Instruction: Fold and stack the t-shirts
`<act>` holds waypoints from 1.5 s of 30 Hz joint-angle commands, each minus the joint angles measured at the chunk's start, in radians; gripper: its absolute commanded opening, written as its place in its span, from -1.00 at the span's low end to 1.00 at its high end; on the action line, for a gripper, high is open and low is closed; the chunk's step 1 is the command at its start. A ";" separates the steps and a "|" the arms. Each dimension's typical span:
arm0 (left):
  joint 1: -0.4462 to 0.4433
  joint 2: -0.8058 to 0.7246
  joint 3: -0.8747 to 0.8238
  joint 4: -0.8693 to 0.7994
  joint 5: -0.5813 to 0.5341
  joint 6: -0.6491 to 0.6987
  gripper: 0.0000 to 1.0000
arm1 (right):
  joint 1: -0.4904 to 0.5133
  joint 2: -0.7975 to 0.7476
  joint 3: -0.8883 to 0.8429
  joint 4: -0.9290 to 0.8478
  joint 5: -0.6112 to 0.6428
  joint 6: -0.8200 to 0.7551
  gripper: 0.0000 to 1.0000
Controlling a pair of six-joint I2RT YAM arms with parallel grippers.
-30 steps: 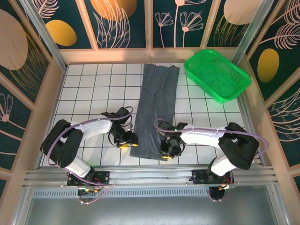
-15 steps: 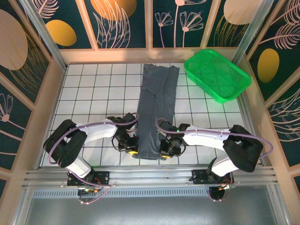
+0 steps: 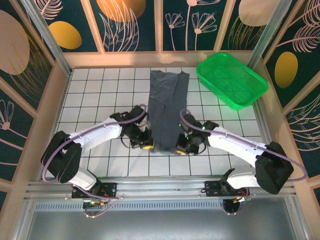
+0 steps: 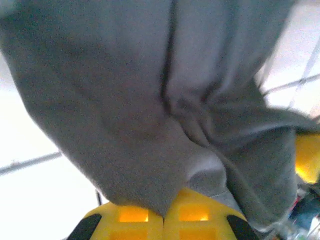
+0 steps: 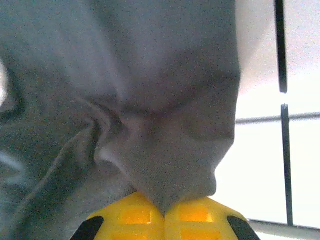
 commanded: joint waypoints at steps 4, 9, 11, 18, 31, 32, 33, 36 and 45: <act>0.135 0.151 0.217 0.071 -0.033 -0.041 -1.00 | -0.160 0.200 0.293 -0.050 0.068 -0.203 -1.00; 0.207 0.329 0.412 0.114 -0.052 -0.033 -1.00 | -0.265 0.396 0.507 -0.032 0.102 -0.296 -1.00; 0.232 0.404 0.489 0.124 -0.042 -0.030 -1.00 | -0.292 0.472 0.605 -0.037 0.109 -0.322 -1.00; 0.282 0.638 0.777 0.063 -0.067 0.014 -1.00 | -0.364 0.686 0.810 -0.037 0.089 -0.363 -1.00; 0.294 0.470 0.527 0.189 -0.145 -0.031 0.42 | -0.390 0.620 0.815 -0.035 0.175 -0.371 0.40; 0.294 0.431 0.455 0.218 -0.138 -0.045 0.36 | -0.381 0.582 0.756 -0.015 0.176 -0.355 0.39; 0.294 0.393 0.378 0.243 -0.127 -0.063 0.28 | -0.370 0.541 0.683 0.010 0.173 -0.333 0.37; 0.294 0.323 0.193 0.321 -0.068 -0.132 0.04 | -0.324 0.432 0.479 0.093 0.148 -0.260 0.31; 0.292 0.306 0.038 0.458 -0.007 -0.231 0.02 | -0.302 0.408 0.273 0.238 0.089 -0.196 0.12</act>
